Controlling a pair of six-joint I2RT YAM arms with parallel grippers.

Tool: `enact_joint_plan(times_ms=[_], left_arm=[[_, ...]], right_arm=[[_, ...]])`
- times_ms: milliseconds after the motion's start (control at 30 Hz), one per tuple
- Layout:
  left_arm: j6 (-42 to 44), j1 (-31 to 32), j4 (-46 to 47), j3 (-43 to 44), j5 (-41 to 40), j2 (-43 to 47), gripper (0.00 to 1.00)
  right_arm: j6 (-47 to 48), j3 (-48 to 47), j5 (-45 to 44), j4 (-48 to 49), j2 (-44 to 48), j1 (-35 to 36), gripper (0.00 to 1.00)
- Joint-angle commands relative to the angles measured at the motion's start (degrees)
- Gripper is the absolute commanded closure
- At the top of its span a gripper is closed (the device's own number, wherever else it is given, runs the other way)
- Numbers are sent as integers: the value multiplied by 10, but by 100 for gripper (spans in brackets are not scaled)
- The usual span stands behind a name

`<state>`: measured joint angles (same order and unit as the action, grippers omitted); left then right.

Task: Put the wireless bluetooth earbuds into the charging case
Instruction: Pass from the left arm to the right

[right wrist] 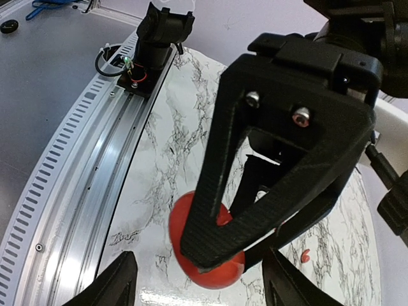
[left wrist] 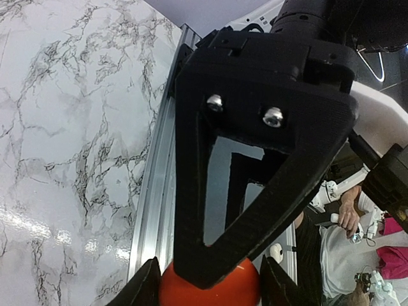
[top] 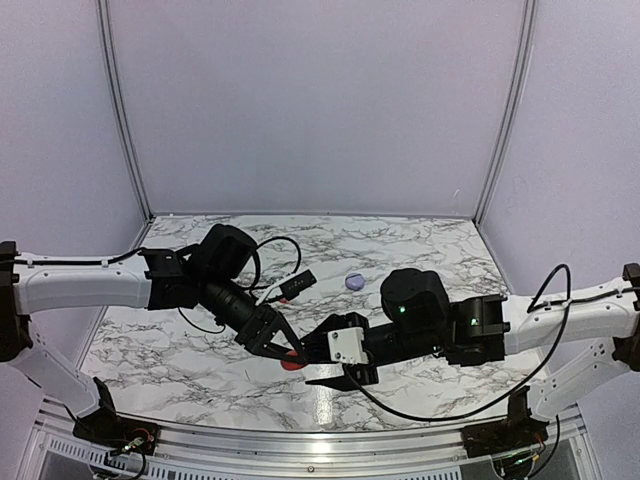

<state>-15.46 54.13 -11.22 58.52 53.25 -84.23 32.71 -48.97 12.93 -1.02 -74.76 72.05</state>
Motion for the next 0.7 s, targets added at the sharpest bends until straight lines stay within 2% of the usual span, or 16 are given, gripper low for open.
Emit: enact_joint_plan(times_ms=[0,167,567,667], left_arm=[[3,13,-9,21,23,-20,61],[3,19,-8,28,28,-31,61],[0,21,-8,34,40,-37,61],[3,21,-8,35,36,-30,57]], right_arm=[[9,-28,-6,-7,-5,5,35],[15,-30,-8,-11,-13,9,52],[23,-32,-26,-19,-20,16,76],[21,-31,-29,-21,-18,17,82]])
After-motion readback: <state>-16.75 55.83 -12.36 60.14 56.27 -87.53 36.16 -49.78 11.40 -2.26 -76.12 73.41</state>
